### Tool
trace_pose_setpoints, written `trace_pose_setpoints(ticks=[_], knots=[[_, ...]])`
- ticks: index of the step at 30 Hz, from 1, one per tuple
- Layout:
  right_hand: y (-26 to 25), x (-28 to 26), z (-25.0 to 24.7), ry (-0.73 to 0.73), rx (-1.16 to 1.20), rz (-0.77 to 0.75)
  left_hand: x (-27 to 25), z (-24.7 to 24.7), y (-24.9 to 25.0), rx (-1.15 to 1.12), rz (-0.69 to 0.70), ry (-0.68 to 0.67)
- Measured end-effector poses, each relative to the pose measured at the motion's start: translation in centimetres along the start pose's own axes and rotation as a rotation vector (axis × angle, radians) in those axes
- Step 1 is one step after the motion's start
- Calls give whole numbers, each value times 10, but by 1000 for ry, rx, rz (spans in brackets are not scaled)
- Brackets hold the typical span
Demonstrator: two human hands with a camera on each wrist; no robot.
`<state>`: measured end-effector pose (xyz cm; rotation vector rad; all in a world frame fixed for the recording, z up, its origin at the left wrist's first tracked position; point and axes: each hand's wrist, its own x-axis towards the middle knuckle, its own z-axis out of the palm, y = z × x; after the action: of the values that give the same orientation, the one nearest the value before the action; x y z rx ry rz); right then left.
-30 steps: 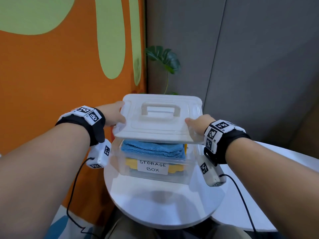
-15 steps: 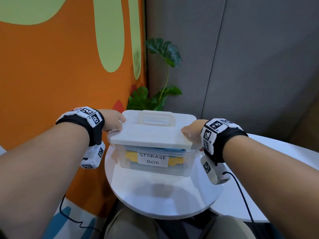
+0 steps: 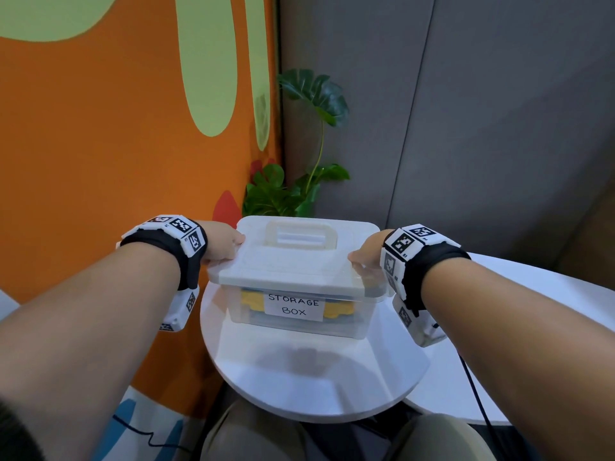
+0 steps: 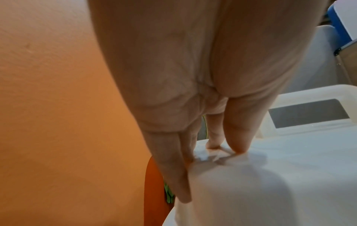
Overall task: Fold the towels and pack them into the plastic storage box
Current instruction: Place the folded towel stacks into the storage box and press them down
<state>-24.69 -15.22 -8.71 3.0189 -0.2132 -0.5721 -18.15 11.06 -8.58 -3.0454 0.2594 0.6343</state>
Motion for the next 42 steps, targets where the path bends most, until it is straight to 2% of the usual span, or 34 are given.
trace_pose_setpoints(ticks=[8, 14, 20, 23, 27, 33, 36, 38, 42], knots=[[3, 24, 6, 109, -120, 65, -5, -9, 11, 163, 36, -45], [8, 34, 11, 65, -174, 71, -7, -10, 17, 209, 28, -63], [13, 29, 12, 119, -80, 88, -9, -10, 16, 152, 3, -28], [11, 28, 11, 62, -61, 109, -12, -10, 17, 191, 27, 24], [13, 26, 11, 75, -91, 79, -9, -7, 15, 247, 41, 108], [12, 25, 18, 136, -176, 57, -9, -8, 15, 110, -11, 123], [12, 18, 18, 109, -171, 56, -9, -9, 14, 85, -131, 101], [13, 12, 19, 113, -158, 41, -9, -10, 11, 52, -205, 54], [14, 1, 15, 85, -18, 43, -7, -4, -1, -167, -216, -69]])
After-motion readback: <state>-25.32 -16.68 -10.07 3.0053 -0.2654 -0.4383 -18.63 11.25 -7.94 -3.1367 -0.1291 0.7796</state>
